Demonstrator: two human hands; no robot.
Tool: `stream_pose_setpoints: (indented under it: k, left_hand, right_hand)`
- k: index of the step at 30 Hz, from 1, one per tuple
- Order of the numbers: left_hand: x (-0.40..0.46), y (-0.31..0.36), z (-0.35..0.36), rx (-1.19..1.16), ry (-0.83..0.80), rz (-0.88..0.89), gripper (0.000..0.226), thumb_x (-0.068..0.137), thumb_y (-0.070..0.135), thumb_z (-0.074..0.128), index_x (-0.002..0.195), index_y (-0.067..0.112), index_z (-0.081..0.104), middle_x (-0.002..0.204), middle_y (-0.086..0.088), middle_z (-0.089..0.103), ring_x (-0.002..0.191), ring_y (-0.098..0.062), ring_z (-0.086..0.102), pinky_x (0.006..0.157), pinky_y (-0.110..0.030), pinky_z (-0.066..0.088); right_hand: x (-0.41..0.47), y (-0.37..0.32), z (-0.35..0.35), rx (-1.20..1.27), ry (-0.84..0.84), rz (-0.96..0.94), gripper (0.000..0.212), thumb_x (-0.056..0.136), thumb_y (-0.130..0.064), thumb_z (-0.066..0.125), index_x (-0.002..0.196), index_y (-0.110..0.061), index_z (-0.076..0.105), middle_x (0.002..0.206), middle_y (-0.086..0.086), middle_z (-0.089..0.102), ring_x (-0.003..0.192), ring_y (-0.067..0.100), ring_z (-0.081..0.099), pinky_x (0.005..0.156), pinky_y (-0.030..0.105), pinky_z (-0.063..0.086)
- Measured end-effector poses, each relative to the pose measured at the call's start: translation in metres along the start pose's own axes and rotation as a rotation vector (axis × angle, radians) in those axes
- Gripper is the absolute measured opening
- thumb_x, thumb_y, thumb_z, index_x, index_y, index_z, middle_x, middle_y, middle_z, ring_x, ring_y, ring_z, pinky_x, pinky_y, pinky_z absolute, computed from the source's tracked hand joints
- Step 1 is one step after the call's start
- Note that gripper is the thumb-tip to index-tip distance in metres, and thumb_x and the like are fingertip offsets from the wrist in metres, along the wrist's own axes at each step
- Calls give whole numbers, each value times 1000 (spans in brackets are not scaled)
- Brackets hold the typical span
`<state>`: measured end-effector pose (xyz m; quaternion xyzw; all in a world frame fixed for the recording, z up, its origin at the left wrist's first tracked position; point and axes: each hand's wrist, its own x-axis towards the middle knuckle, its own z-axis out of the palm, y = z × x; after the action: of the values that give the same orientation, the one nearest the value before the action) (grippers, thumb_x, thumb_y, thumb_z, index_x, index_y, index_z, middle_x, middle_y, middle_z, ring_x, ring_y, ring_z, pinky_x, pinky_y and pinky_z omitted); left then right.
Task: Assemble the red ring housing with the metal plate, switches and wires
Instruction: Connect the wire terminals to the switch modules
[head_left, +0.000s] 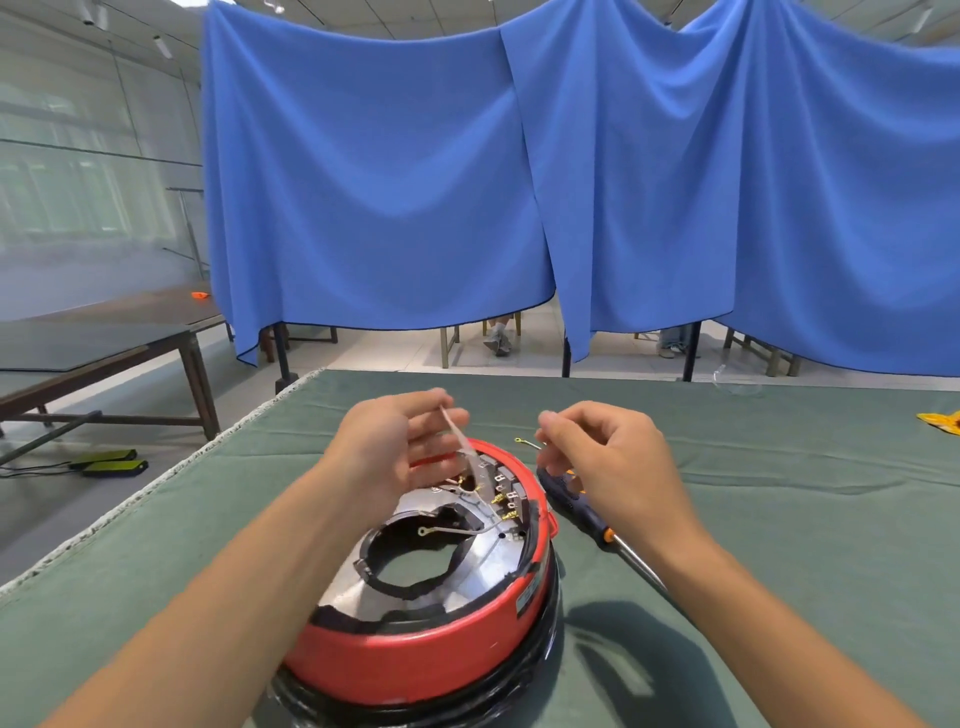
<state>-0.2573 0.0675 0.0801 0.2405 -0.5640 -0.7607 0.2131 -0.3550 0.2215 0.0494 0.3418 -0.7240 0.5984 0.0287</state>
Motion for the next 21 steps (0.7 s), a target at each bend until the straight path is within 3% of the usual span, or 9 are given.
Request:
stream_pose_setpoints:
  k: [4, 8, 16, 21]
  left_hand:
    - [14, 2, -15, 452, -96, -123, 13, 90, 16, 60, 85, 6, 68, 52, 3, 53, 42, -9, 51, 45, -22, 48]
    - [31, -3, -21, 668, -31, -178, 15, 89, 11, 59, 87, 1, 70, 55, 0, 49, 39, -10, 34, 37, -16, 30]
    - [46, -21, -22, 581, -64, -289, 15, 92, 9, 50, 79, 4, 55, 47, -2, 51, 27, -7, 29, 32, -13, 20]
    - [46, -29, -24, 563, -110, -336, 16, 96, 14, 45, 86, 8, 55, 53, 0, 63, 32, -8, 42, 34, -14, 28]
  right_hand:
    - [0, 8, 3, -84, -37, 77, 21, 84, -23, 63, 64, -23, 68, 62, -10, 70, 56, 1, 61, 61, 31, 51]
    - [-1, 12, 5, -117, -35, 106, 19, 83, -22, 62, 64, -24, 68, 63, -12, 70, 57, 0, 60, 61, 29, 49]
    - [7, 18, 9, -218, -8, 84, 16, 85, -25, 62, 70, -27, 66, 71, -10, 69, 74, 9, 64, 68, 30, 51]
    - [28, 9, 31, -158, -17, 100, 16, 84, -23, 60, 70, -25, 67, 70, -9, 69, 73, 9, 63, 70, 33, 53]
